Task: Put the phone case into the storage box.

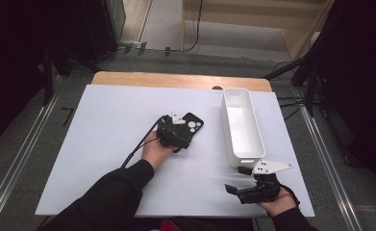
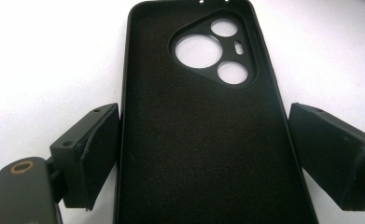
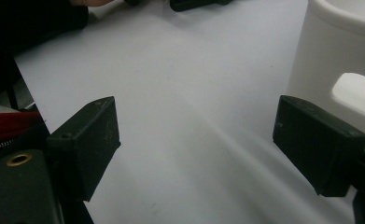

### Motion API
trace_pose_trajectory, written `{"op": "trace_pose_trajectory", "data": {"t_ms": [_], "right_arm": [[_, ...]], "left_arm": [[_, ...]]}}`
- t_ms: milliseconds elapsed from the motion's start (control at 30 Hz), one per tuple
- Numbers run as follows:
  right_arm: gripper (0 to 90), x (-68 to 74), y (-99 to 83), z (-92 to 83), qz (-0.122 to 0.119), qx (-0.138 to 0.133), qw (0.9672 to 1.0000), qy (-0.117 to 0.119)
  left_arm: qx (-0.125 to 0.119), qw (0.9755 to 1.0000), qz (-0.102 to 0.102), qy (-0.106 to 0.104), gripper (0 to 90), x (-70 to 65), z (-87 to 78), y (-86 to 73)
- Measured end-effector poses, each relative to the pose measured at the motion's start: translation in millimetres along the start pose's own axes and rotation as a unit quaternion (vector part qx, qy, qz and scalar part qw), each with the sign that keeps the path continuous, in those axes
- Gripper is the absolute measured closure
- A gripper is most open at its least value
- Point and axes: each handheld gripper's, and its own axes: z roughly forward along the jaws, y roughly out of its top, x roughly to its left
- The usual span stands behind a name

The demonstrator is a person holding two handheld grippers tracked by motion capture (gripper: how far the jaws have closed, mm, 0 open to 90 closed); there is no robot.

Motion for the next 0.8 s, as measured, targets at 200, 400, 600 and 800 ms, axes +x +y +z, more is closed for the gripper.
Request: {"op": "trace_pose_trajectory", "data": {"t_ms": [200, 400, 600, 800], "right_arm": [[13.2, -0.1, 0.0, 0.4, 0.0, -0.001, 1.0, 0.0], [13.2, -0.1, -0.1, 0.3, 0.0, -0.001, 1.0, 0.0], [13.2, -0.2, -0.2, 0.0, 0.0, -0.001, 1.0, 0.002], [13.2, 0.2, 0.1, 0.1, 0.001, -0.001, 1.0, 0.002]], "left_arm": [[-0.002, 1.0, 0.001, 0.001, 12.7, -0.3, -0.9, -0.2], [-0.007, 1.0, 0.0, 0.004, 13.3, -0.8, -1.5, -0.4], [-0.01, 0.9999, -0.004, -0.007, 13.7, 0.3, -2.8, -0.6], [-0.018, 0.9995, -0.01, -0.024, 14.0, 0.8, -5.5, 0.1]]}}
